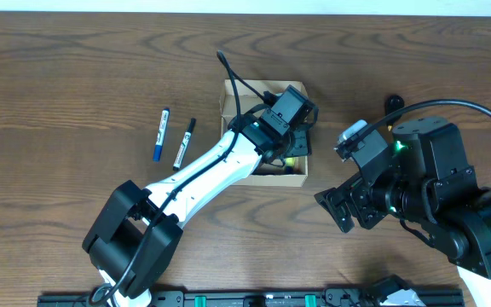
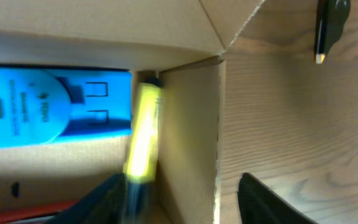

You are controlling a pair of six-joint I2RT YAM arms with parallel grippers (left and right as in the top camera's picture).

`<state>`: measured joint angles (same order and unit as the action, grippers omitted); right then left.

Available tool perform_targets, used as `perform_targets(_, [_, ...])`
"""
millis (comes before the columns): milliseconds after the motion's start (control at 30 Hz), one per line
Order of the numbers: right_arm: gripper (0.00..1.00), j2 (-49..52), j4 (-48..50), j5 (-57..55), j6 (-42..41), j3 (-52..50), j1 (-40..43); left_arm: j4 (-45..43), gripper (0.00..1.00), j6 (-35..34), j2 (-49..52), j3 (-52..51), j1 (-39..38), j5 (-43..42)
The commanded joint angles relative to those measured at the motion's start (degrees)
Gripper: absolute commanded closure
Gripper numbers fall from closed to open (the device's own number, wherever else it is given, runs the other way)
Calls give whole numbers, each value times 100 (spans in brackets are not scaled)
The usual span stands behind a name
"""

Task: Pack container
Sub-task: 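Lower the yellow highlighter into the box and open the left gripper, then retract the left gripper out of the box to its left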

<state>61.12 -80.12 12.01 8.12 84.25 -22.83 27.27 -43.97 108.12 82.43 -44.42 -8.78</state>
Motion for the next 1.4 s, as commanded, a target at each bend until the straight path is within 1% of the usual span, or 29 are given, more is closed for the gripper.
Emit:
perform_targets(0, [1, 2, -7, 24, -37, 50, 35, -39, 40, -17, 39, 22, -2, -107])
perform_targets(67, [1, 2, -7, 24, -37, 50, 35, -79, 41, -17, 37, 24, -2, -203])
perform_targets(200, [1, 2, -7, 24, -37, 50, 35, -92, 44, 87, -48, 24, 26, -382])
perform_targets(300, [1, 2, -7, 24, -37, 50, 35, 20, 44, 516, -280, 24, 87, -417])
perform_targets(433, [1, 2, -7, 24, -37, 50, 35, 393, 45, 1370, -776, 24, 258, -280])
perform_targets(633, [1, 2, -7, 24, -37, 50, 35, 1644, 46, 3163, -1825, 24, 684, 417])
perform_targets(800, [1, 2, -7, 24, -37, 50, 35, 2553, 49, 4201, -2632, 24, 1084, 494])
perform_targets(933, [1, 2, -7, 24, -37, 50, 35, 3099, 48, 4931, -3220, 24, 1390, 494])
perform_targets(1033, [1, 2, -7, 24, -37, 50, 35, 3344, 43, 5318, -3534, 24, 1519, 492])
perform_targets(1100, [1, 2, -7, 24, -37, 50, 35, 3486, 37, 5517, -3698, 24, 1528, 494])
perform_targets(1133, [1, 2, -7, 24, -37, 50, 35, 3550, 26, 5595, -3764, 24, 1528, 496])
perform_targets(1167, [1, 2, -2, 20, -35, 50, 35, 3578, 4, 5622, -3801, 24, 1528, 509])
perform_targets(1367, [1, 2, 13, -105, -37, 50, 35, 3692, 5, 5617, -3838, 24, 1526, 601])
